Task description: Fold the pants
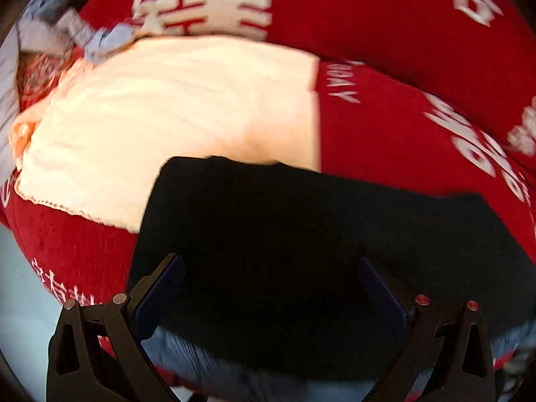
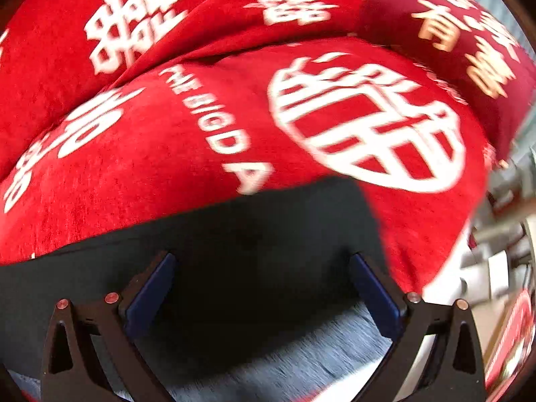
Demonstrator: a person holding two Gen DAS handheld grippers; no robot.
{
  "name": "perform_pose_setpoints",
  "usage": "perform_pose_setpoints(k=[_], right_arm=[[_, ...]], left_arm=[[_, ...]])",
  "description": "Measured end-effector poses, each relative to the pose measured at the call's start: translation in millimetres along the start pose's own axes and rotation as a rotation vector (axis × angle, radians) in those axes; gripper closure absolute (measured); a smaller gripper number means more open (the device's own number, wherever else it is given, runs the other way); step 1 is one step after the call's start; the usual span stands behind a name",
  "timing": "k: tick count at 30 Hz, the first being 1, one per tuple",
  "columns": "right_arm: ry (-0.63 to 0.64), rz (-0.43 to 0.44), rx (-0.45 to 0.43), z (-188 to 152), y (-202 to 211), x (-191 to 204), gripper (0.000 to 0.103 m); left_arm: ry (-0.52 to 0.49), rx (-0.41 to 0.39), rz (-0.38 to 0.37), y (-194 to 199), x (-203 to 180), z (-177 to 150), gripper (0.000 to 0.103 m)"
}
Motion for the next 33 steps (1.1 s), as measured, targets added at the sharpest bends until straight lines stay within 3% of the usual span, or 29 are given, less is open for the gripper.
perform_pose_setpoints(k=[2, 7, 10, 13, 16, 24, 27, 33], right_arm=[[0.039, 0.09, -0.023, -13.1, 27.3, 27.7, 0.0], [0.236, 0.372, -0.022, -76.6, 88.1, 171.1, 0.0], [0.379, 0.441, -0.033, -117.2, 108.9, 244.8, 0.0], [0.508, 0.421, -0.067, -140.0, 111.7, 275.9, 0.0], [0.479, 0.443, -0.06, -136.9, 108.3, 259.8, 0.0], [0.35, 0.376, -0.005, -112.5, 82.7, 184.1, 0.001], [0.368, 0.28, -0.013, -106.7, 77.2, 167.6, 0.0], [0.178, 0.223, 0.061, -91.4, 53.2, 100.4, 0.0]], left_arm=[[-0.058, -0.017, -0.043, 22.4, -21.5, -18.3, 0.0], [-0.207, -0.023, -0.089, 35.7, -67.0, -53.6, 0.0], [-0.208, 0.021, -0.077, 24.3, -63.0, -68.5, 0.0], [-0.177, 0.021, -0.111, 25.0, -51.3, -69.7, 0.0], [-0.168, 0.016, -0.119, 27.6, -46.3, -72.3, 0.0], [-0.17, 0.01, -0.123, 22.5, -37.6, -78.6, 0.0], [-0.169, 0.011, -0.112, 22.5, -27.3, -80.9, 0.0], [-0.097, 0.059, -0.09, 13.6, 18.4, -95.1, 0.0]])
Point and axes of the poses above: each gripper's, at about its wrist camera, not at the fingertips, and y roughly against the way its jaws point, x to its left, z to its top, the point moved 5 cm from there along -y, roughly the way its jaws point, and after that the axes turned 14 degrees about -x, right-handed, at the moved point
